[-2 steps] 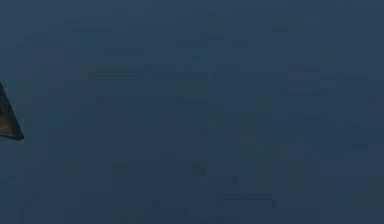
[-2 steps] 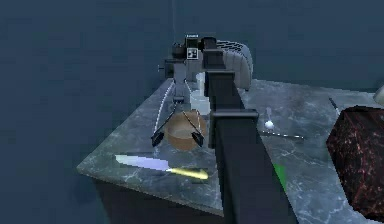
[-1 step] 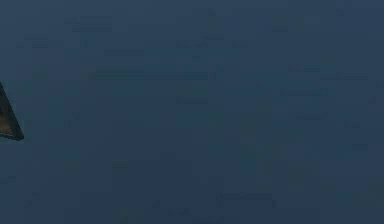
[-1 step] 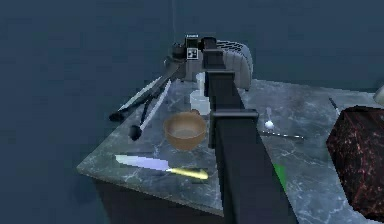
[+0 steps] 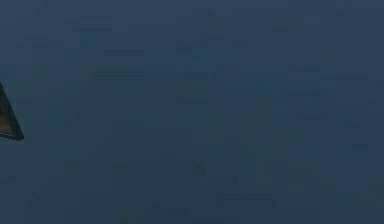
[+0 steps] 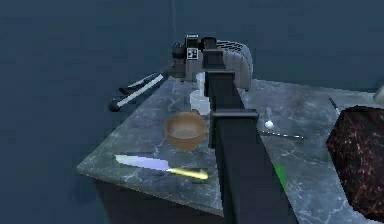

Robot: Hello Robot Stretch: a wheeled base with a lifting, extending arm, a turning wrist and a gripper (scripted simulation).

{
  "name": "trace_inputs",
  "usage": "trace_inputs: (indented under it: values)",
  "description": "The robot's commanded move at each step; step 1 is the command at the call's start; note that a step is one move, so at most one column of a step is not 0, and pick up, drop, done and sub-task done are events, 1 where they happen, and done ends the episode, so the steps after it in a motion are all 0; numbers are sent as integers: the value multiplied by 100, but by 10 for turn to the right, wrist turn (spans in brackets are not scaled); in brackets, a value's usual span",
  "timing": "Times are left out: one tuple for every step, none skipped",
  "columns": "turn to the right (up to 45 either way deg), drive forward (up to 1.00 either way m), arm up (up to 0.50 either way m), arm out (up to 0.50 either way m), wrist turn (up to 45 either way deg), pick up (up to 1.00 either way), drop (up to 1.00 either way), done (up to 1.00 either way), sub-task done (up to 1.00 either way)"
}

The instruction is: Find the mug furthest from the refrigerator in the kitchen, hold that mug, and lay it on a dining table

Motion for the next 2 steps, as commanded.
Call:
trace_inputs:
  values:
    - [0,0,0,0,450,0,0,0,0]
    - [0,0,0,0,450,0,0,0,0]
